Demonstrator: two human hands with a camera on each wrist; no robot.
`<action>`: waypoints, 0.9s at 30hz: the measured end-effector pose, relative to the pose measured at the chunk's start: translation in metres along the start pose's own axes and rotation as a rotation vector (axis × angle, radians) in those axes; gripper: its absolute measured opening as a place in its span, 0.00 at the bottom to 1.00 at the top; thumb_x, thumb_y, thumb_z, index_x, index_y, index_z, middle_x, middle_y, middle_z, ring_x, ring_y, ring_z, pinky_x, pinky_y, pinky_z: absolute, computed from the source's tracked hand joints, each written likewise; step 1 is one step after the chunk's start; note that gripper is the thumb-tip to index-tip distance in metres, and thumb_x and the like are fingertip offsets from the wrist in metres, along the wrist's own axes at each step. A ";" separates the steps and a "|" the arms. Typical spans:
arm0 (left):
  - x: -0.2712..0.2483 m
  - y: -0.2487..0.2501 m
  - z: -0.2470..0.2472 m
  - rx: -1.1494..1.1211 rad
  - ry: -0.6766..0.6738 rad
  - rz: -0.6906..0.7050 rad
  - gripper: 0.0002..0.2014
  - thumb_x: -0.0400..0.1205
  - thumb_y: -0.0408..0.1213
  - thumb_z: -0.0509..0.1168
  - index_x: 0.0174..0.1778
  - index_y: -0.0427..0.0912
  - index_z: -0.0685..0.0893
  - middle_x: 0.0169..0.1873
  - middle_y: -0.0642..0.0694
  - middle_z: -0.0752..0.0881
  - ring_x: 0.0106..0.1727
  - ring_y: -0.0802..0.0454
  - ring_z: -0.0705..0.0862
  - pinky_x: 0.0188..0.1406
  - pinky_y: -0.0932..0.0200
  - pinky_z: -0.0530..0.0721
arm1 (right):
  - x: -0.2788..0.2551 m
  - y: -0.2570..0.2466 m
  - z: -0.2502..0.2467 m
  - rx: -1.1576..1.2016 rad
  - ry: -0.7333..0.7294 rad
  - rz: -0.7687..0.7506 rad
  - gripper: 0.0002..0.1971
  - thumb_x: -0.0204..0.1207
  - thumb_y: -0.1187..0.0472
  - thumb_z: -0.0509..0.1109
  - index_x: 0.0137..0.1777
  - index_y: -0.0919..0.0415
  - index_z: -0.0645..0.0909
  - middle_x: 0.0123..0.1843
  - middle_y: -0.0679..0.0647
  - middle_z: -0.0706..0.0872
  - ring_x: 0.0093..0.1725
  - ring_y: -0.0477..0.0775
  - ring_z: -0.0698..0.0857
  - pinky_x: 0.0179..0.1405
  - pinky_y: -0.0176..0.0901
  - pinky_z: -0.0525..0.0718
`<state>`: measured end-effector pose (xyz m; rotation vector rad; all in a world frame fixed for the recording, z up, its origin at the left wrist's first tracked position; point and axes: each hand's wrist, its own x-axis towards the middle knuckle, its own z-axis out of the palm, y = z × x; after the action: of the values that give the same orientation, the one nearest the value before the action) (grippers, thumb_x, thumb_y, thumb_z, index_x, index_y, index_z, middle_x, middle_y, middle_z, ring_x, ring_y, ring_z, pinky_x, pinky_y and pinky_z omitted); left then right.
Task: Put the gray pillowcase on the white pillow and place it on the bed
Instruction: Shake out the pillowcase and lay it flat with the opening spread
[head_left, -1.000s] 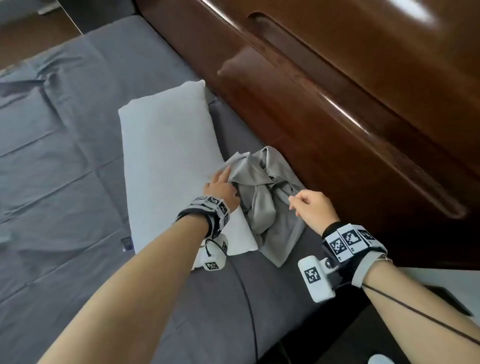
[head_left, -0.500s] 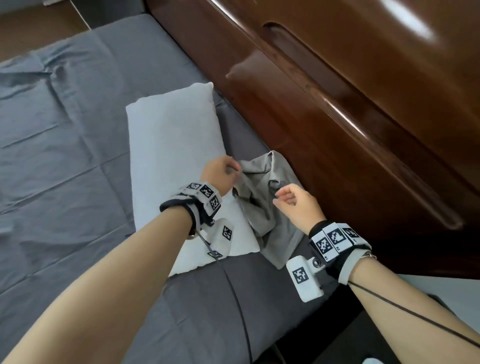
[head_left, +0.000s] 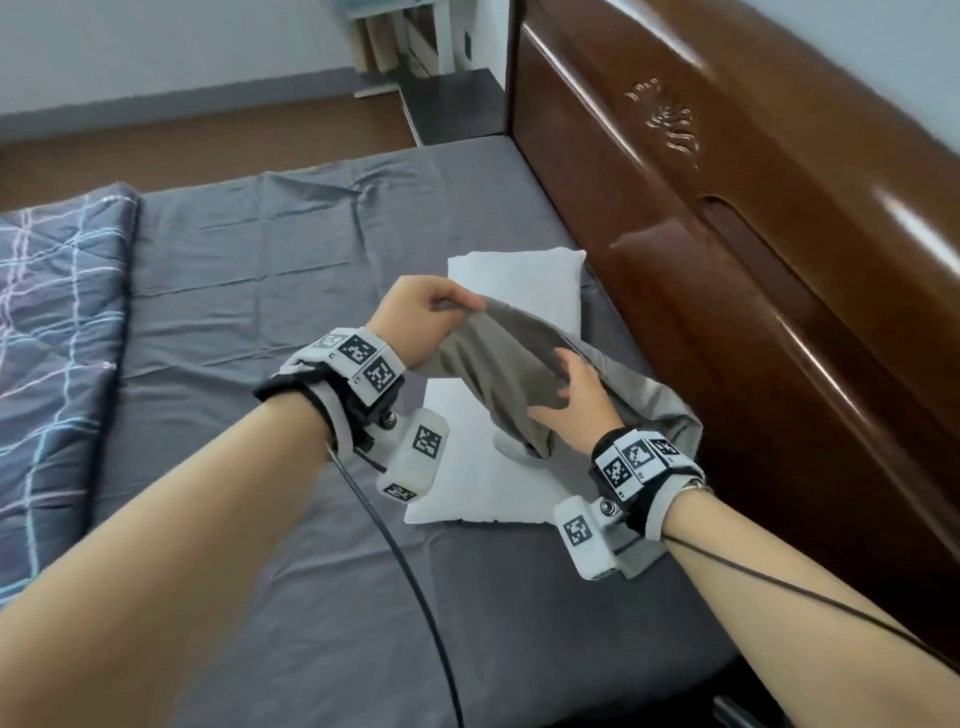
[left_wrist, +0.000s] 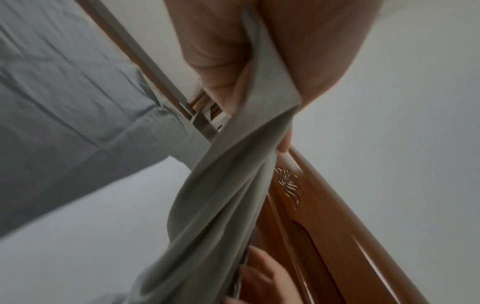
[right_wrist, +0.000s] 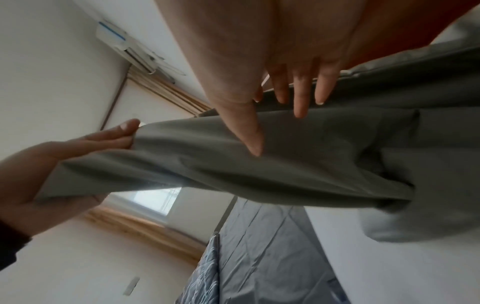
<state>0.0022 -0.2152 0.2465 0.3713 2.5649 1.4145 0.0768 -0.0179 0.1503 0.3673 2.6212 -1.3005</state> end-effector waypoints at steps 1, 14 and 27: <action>-0.009 -0.004 -0.017 0.022 -0.006 0.002 0.13 0.80 0.26 0.62 0.48 0.44 0.90 0.49 0.49 0.89 0.49 0.49 0.89 0.53 0.70 0.81 | -0.002 -0.015 0.004 -0.004 0.035 -0.038 0.42 0.70 0.62 0.77 0.81 0.54 0.58 0.78 0.59 0.65 0.72 0.60 0.75 0.73 0.58 0.74; -0.141 -0.070 -0.238 0.138 0.045 0.185 0.27 0.66 0.16 0.51 0.41 0.47 0.90 0.38 0.46 0.91 0.44 0.57 0.88 0.56 0.60 0.84 | -0.060 -0.187 0.138 -0.541 -0.115 -0.110 0.11 0.70 0.67 0.65 0.29 0.53 0.73 0.40 0.57 0.82 0.47 0.61 0.82 0.43 0.42 0.75; -0.191 -0.150 -0.377 0.281 0.717 -0.121 0.16 0.80 0.25 0.56 0.60 0.34 0.85 0.58 0.34 0.87 0.58 0.41 0.85 0.51 0.67 0.78 | -0.073 -0.180 0.164 -0.537 0.218 0.051 0.12 0.75 0.68 0.58 0.44 0.60 0.84 0.54 0.65 0.86 0.50 0.68 0.82 0.44 0.44 0.74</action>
<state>0.0587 -0.6529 0.3266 -0.3233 3.2862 1.3097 0.1017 -0.2639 0.2086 0.4984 2.9734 -0.5226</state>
